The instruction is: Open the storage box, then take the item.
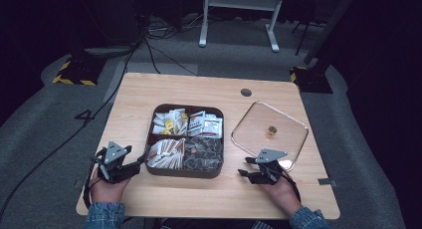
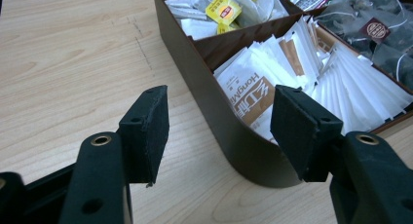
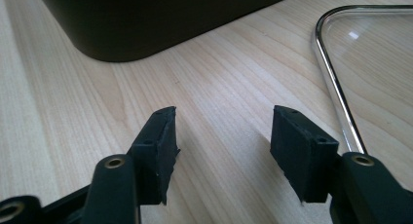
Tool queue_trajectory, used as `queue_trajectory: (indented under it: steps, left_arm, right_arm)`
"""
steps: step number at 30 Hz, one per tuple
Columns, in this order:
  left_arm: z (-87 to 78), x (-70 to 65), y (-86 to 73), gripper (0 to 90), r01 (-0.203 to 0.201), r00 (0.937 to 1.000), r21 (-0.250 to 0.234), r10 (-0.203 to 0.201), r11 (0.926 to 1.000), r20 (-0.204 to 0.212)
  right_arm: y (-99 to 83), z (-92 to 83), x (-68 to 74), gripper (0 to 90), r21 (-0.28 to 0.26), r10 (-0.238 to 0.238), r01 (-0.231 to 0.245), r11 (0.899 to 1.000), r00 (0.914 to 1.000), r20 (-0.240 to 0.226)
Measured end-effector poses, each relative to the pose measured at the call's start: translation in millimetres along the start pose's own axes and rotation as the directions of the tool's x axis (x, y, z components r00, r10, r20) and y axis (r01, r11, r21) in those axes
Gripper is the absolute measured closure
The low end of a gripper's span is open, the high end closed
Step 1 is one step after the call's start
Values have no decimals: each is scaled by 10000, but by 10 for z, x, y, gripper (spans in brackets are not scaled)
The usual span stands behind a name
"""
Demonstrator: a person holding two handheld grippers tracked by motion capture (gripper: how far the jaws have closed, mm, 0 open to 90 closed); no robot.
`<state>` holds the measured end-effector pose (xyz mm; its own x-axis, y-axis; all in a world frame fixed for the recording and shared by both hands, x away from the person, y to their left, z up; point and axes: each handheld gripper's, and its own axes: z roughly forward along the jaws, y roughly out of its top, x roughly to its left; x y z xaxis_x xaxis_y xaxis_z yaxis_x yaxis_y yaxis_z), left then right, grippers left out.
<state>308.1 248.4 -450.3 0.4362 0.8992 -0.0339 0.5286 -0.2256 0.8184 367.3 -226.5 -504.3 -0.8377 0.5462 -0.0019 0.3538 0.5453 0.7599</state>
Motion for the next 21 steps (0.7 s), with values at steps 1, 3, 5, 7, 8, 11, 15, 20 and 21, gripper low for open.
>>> queue_trajectory:
  steps: [1,3,5,7,8,11,15,20,21]
  left_arm:
    - [2,-7,15,396,-32,10000,-26,32,10000,-11]
    - [8,-32,50,393,-106,9999,-100,106,9999,6]
    - [25,-62,92,393,-117,9999,-59,118,9999,60]
    - [43,-102,135,391,-116,9998,-37,117,9999,166]
    - [64,-160,178,392,-267,9993,-5,267,9996,258]
    - [95,-261,220,392,-722,9970,110,719,9973,284]
    - [132,-372,242,392,-1154,9931,234,1148,9930,238]
    - [207,-476,259,400,-1422,9893,473,1405,9887,388]
    - [214,-487,265,408,-1569,9871,526,1549,9862,404]
  right_arm:
    - [0,0,0,416,0,0,0,10000,10000,0]
    - [1,3,-1,413,2,28,-28,10000,10000,47]
    - [1,3,-1,413,-1,37,-37,10000,10000,44]
    - [1,3,-1,413,-1,38,-38,10000,10000,45]
    - [1,3,-1,413,-1,35,-35,10000,10000,43]
    - [1,3,-1,413,0,32,-32,10000,10000,45]
    - [1,3,-1,413,-1,34,-34,10000,10000,43]
    - [1,2,0,413,2,42,-42,10000,10000,47]
    - [1,2,1,413,2,41,-41,10000,10000,51]
